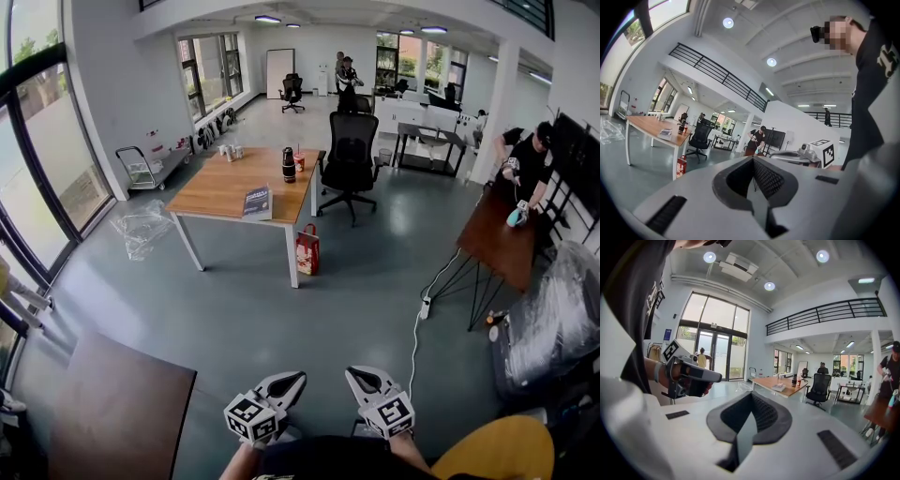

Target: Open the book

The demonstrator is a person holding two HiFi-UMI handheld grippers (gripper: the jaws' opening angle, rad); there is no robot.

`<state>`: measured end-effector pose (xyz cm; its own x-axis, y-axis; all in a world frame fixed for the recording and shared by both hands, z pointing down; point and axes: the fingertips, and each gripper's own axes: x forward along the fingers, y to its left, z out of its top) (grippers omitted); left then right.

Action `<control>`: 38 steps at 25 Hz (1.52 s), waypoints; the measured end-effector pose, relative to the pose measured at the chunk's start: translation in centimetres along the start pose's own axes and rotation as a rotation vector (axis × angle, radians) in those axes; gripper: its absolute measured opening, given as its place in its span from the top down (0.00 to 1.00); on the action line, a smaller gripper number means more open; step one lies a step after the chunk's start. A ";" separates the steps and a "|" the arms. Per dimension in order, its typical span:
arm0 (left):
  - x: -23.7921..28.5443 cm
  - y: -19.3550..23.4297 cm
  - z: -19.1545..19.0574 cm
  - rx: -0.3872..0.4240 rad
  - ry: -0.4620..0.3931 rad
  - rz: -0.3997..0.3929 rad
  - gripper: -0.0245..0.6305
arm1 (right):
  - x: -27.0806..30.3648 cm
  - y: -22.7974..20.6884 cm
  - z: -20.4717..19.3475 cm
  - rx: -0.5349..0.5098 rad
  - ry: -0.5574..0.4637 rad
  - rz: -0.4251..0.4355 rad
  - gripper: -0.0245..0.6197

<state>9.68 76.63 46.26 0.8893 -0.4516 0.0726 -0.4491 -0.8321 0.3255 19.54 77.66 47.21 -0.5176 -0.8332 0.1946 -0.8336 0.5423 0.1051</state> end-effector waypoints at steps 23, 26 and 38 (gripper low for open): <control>-1.5 13.2 4.2 -0.066 -0.013 0.058 0.95 | 13.6 -0.2 3.0 -0.029 0.061 0.058 0.98; -1.9 14.5 4.0 -0.075 -0.005 0.069 0.95 | 15.2 0.2 2.8 -0.030 0.065 0.072 0.98; -3.1 18.9 5.6 -0.080 -0.020 0.070 0.95 | 20.2 1.3 4.2 -0.053 0.070 0.091 0.98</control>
<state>-2.04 60.52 46.91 0.8537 -0.5148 0.0792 -0.5011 -0.7702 0.3946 7.25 61.09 47.17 -0.5744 -0.7715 0.2735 -0.7713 0.6221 0.1348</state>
